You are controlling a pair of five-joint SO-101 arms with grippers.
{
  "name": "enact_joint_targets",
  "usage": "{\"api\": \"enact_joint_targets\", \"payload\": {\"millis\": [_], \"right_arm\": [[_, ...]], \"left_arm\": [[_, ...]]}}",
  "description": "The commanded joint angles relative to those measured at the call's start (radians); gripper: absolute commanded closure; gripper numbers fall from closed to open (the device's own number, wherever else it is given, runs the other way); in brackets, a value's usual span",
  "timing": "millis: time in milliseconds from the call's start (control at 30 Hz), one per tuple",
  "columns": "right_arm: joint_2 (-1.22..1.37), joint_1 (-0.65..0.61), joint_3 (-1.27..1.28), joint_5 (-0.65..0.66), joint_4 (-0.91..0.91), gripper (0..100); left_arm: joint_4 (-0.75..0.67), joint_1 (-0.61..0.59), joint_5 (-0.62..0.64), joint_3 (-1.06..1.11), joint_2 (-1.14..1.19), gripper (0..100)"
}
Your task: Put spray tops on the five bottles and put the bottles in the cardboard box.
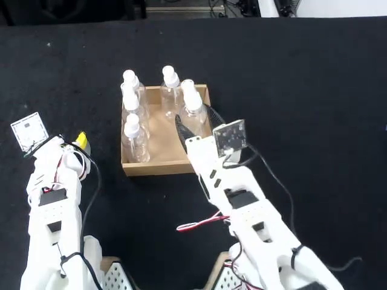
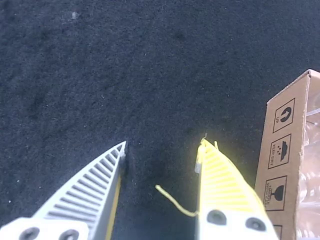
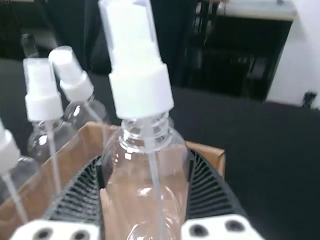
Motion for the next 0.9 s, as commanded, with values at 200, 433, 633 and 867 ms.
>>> {"api": "enact_joint_targets", "payload": {"millis": [200, 433, 633, 867], "right_arm": [[0.119, -0.021, -0.061, -0.184, -0.153, 98.8], [0.305, 0.0, 0.007, -0.183, -0.491, 98.8], [0.463, 0.0, 0.005, -0.086, -0.652, 98.8], [0.595, 0.0, -0.022, -0.035, -0.732, 98.8]], "left_arm": [[-0.02, 0.008, -0.006, -0.016, -0.006, 80], [-0.02, 0.008, -0.006, -0.018, -0.005, 80], [-0.02, 0.008, -0.006, -0.015, -0.008, 80], [-0.02, 0.008, -0.006, -0.015, -0.006, 80]]}}
